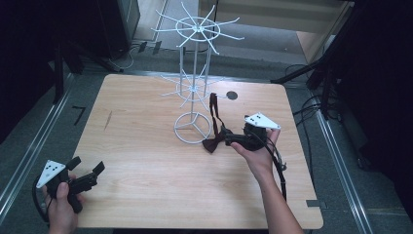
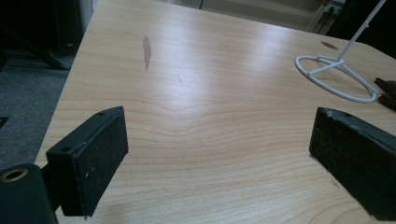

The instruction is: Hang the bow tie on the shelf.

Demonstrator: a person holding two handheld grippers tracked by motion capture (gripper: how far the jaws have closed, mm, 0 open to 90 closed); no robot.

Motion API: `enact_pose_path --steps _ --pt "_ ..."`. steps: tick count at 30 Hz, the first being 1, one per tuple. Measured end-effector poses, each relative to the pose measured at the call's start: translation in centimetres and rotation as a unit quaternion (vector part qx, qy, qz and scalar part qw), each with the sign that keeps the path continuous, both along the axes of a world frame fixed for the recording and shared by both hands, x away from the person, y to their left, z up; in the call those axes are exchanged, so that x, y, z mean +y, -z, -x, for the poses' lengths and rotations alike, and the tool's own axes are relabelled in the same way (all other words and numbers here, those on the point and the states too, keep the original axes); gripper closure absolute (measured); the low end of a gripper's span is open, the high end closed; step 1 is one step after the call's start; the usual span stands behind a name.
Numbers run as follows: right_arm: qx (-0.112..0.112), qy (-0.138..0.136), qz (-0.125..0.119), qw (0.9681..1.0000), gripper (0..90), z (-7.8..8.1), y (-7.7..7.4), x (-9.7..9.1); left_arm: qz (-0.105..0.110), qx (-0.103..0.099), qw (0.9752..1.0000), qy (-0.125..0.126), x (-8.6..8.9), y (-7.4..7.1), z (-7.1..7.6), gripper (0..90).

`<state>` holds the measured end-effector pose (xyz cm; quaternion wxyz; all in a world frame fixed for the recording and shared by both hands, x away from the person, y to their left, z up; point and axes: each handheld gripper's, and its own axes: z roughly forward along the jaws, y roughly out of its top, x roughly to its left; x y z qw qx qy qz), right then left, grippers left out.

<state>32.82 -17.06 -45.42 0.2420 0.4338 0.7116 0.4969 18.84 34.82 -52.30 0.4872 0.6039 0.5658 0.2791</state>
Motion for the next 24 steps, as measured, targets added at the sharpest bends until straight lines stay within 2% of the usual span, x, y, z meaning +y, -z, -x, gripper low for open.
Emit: enact_pose_path --steps 7,24 --pt "0.004 0.012 -0.007 0.9999 3.3 0.6 0.4 -1.7 -0.001 0.000 1.0000 -0.001 0.0 0.0 0.0 5.0" --pt "0.014 0.035 -0.004 0.9993 3.3 2.0 1.9 -5.0 -0.002 0.000 1.0000 -0.001 -0.1 0.0 0.0 5.2"
